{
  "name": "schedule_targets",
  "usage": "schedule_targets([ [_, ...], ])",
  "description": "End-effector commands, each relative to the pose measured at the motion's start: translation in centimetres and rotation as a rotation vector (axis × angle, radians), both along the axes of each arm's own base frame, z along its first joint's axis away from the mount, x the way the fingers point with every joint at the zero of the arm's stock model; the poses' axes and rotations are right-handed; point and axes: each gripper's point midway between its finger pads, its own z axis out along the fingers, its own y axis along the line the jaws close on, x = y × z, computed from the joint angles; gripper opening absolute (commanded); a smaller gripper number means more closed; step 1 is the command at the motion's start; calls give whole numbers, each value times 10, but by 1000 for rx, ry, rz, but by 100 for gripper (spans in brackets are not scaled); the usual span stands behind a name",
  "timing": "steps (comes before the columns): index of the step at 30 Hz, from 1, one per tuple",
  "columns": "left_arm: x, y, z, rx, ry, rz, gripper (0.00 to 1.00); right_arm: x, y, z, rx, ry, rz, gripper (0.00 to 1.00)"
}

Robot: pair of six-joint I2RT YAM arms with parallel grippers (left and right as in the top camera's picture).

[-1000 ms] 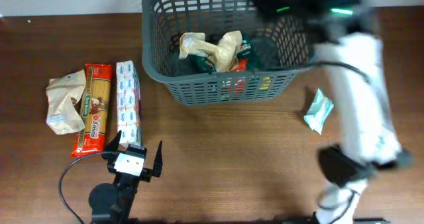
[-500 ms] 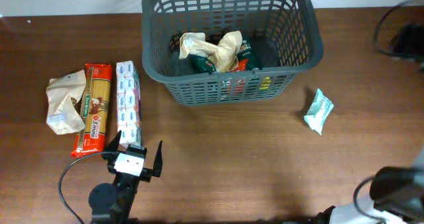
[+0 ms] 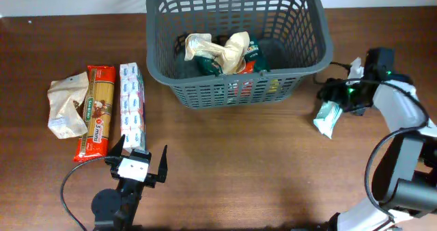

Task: Pack container
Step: 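Grasp the mint-green wet-wipe pack with the right gripper, then lift the wet-wipe pack into the basket and release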

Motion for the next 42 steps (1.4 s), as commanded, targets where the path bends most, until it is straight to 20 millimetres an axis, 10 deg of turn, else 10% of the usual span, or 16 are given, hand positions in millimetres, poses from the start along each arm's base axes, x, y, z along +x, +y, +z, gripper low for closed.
schedule_targets([
  [1, 0, -1, -1, -8, -1, -6, 99, -9, 6, -30, 57, 74, -105, 79],
  [10, 0, -1, -1, -8, -1, -6, 99, -21, 2, -58, 37, 168, -152, 52],
  [14, 0, -1, -1, -8, -1, -6, 99, -21, 1, -58, 38, 168, -154, 3],
  [18, 0, -1, -1, -8, -1, -6, 99, -8, -10, -40, 38, 114, -178, 4],
  [24, 0, -1, -1, -8, -1, -6, 99, 33, -62, 66, -11, -107, -249, 4],
  [28, 0, -1, -1, -8, -1, -6, 99, 62, -73, 219, -72, -439, -128, 4],
  [31, 0, -1, -1, -8, -1, -6, 99, 67, -40, 299, -78, -640, 52, 3],
  [34, 0, -1, -1, -8, -1, -6, 99, 57, 41, 383, -107, -903, 425, 4],
  [38, 0, -1, -1, -8, -1, -6, 99, 44, 125, 403, -194, -1046, 791, 4],
  [42, 0, -1, -1, -8, -1, -6, 99, 44, 207, 368, -303, -1070, 1150, 4],
])
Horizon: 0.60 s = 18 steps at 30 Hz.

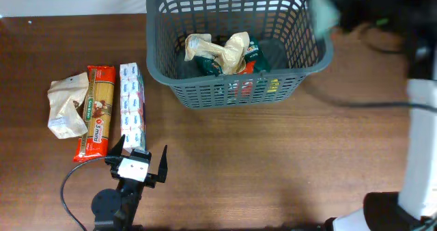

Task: Pack container
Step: 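Lift the wet-wipe pack into the basket and release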

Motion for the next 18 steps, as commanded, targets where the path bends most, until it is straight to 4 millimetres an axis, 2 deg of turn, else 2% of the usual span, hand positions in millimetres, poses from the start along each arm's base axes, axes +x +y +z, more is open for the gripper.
schedule_targets([
  [1, 0, -1, -1, -8, -1, -6, 99, 19, 62, -55, -270, -83, 250, 3],
  [4, 0, -1, -1, -8, -1, -6, 99, 41, 88, -104, -358, -20, 285, 4],
  [8, 0, -1, -1, -8, -1, -6, 99, 71, 102, -169, -400, 95, 295, 4],
  [10, 0, -1, -1, -8, -1, -6, 99, 87, 106, -211, -394, 180, 292, 4],
  [14, 0, -1, -1, -8, -1, -6, 99, 114, 92, -270, -429, 316, 156, 3],
  [16, 0, -1, -1, -8, -1, -6, 99, 123, 81, -294, -460, 372, 75, 4],
  [18, 0, -1, -1, -8, -1, -6, 99, 125, 76, -308, -469, 411, 38, 3],
])
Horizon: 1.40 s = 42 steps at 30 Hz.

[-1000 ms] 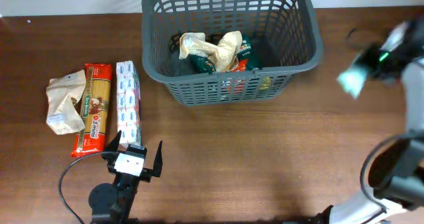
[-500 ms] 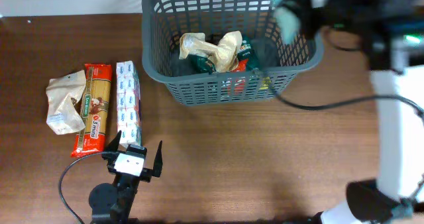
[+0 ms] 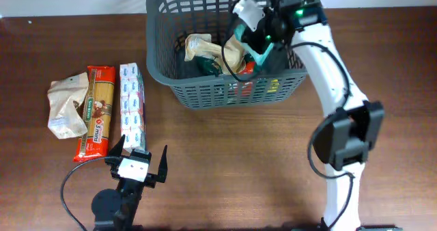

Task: Pack container
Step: 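Lift the wet-wipe pack into the basket and release, then reach left gripper to the white Kleenex box and grasp it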

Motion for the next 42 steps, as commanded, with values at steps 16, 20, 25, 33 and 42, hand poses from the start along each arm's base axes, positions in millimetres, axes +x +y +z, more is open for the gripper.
schedule_targets([
  [16, 0, -1, -1, -8, -1, -6, 99, -38, -107, 258, 14, -440, -631, 89],
  [20, 0, -1, -1, -8, -1, -6, 99, -74, -152, 317, 106, -542, -781, 94],
  [25, 0, -1, -1, -8, -1, -6, 99, -100, -242, 324, 213, -501, -1085, 99],
  [33, 0, -1, -1, -8, -3, -7, 99, -115, -347, 207, 412, 12, -1410, 99],
  [42, 0, -1, 4, -99, -1, 8, 99, -123, -368, 101, 385, 366, -1497, 99],
])
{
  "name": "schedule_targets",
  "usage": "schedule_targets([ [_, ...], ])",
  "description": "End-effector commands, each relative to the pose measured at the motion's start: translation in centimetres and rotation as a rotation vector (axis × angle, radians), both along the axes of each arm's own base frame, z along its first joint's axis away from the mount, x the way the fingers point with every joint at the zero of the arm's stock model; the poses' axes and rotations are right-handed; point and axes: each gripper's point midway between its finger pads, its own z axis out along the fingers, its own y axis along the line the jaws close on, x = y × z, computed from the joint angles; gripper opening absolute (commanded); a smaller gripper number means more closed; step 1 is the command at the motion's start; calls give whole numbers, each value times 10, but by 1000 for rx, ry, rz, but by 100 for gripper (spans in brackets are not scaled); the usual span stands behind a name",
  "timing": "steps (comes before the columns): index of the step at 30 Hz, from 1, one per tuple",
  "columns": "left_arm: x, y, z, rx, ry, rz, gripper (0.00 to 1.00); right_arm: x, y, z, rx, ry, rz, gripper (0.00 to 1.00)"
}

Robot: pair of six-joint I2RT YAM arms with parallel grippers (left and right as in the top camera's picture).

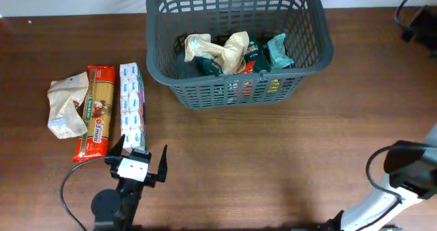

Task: Pack container
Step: 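Reach left gripper to the white Kleenex box and grasp it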

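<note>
A grey mesh basket (235,91) stands at the back middle of the table. Inside it lie a teal packet (278,52) at the right, cream bags (217,48) and dark green and red packs. A red spaghetti pack (95,111), a white-and-blue pack (131,104) and a beige bag (65,102) lie on the table at the left. My left gripper (142,149) rests open near the front left, just below the white-and-blue pack, holding nothing. Of the right arm only a dark part and a cable (413,22) show at the far right edge; its gripper is out of view.
The right arm's base link (410,166) sits at the front right corner. A black cable (68,190) loops beside the left arm's base. The basket's rim stands well above the table.
The right gripper was over the basket holding the teal packet. Now the packet lies in the basket's right side and the arm has moved off to the far right edge.
The right gripper first held the teal packet on the table right of the basket. Then the packet was up at the basket's back right corner, then over the basket's middle. Now it lies in the basket, let go. The left arm stayed still.
</note>
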Motion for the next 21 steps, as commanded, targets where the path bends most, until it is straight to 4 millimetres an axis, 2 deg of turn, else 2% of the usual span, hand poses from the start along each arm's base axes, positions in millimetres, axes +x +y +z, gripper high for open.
schedule_targets([
  [1, 0, 3, 0, -146, 32, 37, 99, 1, 10, -12, 80, 0, 4, 99],
  [4, -3, 19, -2, -300, 116, 165, 99, -1, 10, -26, 92, 33, 1, 99],
  [6, -6, 25, -1, -334, 193, 222, 99, -3, 12, -32, 102, 51, 2, 99],
  [9, -4, 31, 14, -319, 292, 273, 99, -4, 12, -36, 108, 64, 1, 99],
  [11, 4, 36, 30, -300, 370, 315, 99, -4, 12, -36, 108, 64, 1, 99],
  [13, 25, 40, 52, -260, 475, 335, 99, -4, 12, -36, 108, 64, 1, 99],
  [16, 67, 49, 84, -164, 616, 331, 99, -4, 12, -36, 108, 63, 1, 99],
  [21, 129, 59, 128, -110, 673, 332, 99, -4, 12, -36, 108, 63, 1, 99],
])
